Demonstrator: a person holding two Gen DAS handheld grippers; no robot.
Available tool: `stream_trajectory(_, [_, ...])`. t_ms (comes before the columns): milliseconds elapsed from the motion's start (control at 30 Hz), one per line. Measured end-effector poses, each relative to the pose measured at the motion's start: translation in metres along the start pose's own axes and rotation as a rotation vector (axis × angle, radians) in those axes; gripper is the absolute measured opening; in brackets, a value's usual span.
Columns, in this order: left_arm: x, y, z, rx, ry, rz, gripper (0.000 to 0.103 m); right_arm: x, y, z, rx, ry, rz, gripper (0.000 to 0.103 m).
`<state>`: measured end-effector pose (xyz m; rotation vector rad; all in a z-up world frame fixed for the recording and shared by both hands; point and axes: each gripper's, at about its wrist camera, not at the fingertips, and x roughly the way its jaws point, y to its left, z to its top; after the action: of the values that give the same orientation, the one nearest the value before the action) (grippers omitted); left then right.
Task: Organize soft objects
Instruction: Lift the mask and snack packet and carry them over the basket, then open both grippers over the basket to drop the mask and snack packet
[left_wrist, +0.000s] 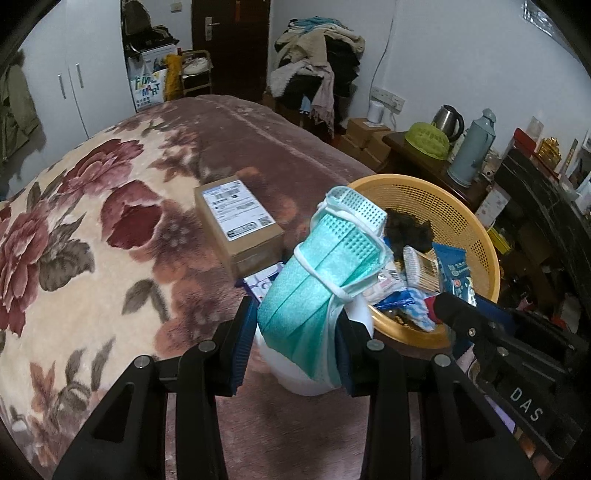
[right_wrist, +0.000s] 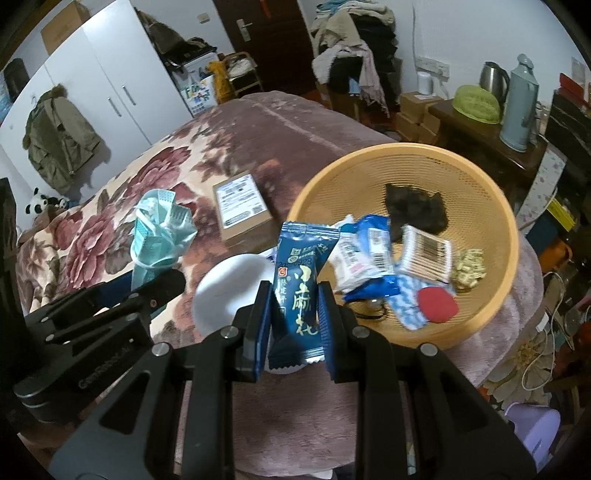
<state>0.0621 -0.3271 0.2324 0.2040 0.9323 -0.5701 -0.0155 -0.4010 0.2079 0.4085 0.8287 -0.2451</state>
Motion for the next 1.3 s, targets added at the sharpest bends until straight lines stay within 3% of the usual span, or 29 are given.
stream_trajectory(867, [0.038, -0.063, 0.018, 0.086, 0.057, -0.065, 0.040, -0.004, -0.054, 0.013, 0.071, -0.017, -0.081, 0.025])
stream_trajectory(1300, [0.069, -0.087, 0.031, 0.077, 0.117, -0.130, 0.040, 0.000, -0.088, 0.029, 0.131, -0.025, -0.131, 0.025])
